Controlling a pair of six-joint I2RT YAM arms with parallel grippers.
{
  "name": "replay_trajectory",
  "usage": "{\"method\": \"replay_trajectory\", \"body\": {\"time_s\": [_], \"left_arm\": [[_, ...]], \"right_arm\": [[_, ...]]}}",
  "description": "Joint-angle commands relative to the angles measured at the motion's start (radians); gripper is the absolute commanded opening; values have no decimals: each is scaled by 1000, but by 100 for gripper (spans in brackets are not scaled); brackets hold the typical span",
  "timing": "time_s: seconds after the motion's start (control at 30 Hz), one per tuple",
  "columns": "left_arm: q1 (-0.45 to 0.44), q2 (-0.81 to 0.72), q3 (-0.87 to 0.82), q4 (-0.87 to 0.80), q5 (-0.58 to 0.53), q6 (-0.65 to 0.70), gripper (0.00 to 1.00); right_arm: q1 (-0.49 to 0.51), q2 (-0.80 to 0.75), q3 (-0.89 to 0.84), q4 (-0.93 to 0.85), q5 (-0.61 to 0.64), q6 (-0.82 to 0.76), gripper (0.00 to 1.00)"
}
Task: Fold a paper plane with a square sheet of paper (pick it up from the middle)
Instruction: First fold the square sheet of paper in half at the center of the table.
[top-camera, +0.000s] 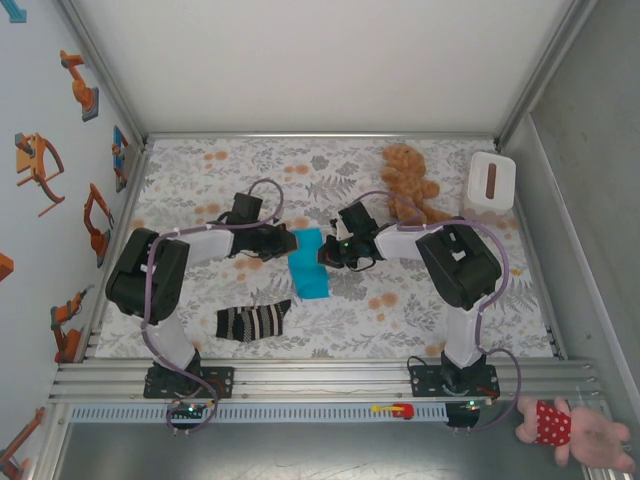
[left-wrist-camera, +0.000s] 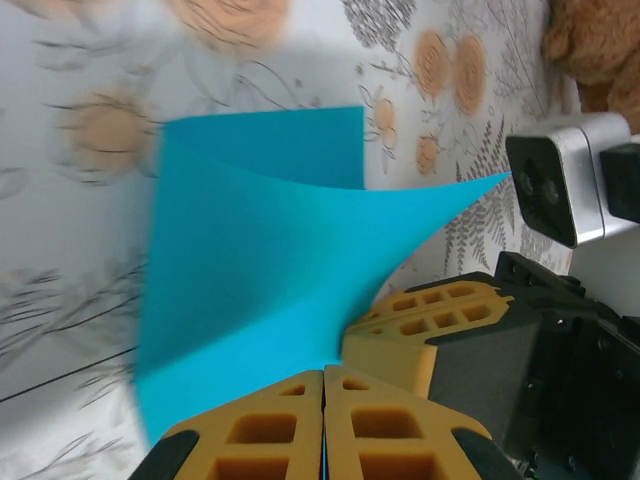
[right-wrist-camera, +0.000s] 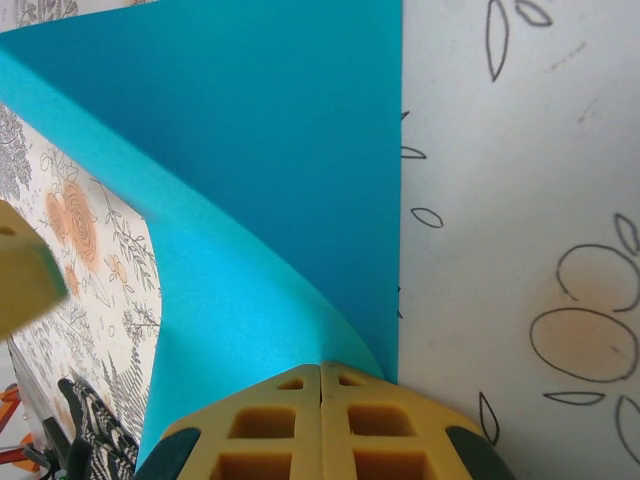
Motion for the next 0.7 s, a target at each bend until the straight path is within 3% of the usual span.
{"method": "replay_trajectory", "body": {"time_s": [0.0,0.23,0.5,0.67], "left_arm": [[-12,61,37,32,18,-31,8],[34,163,58,-3,29,7,9],[153,186,85,-130,-21,102,8],[179,149,110,-163,-21,132,8]], "right_arm": [[-3,157,-113,-278,247,2,0],[-3,153,-118,-286,253,-8,0],[-3,152,-128,-287,267,-8,0],[-3,154,-129,-287,269,-8,0]]}}
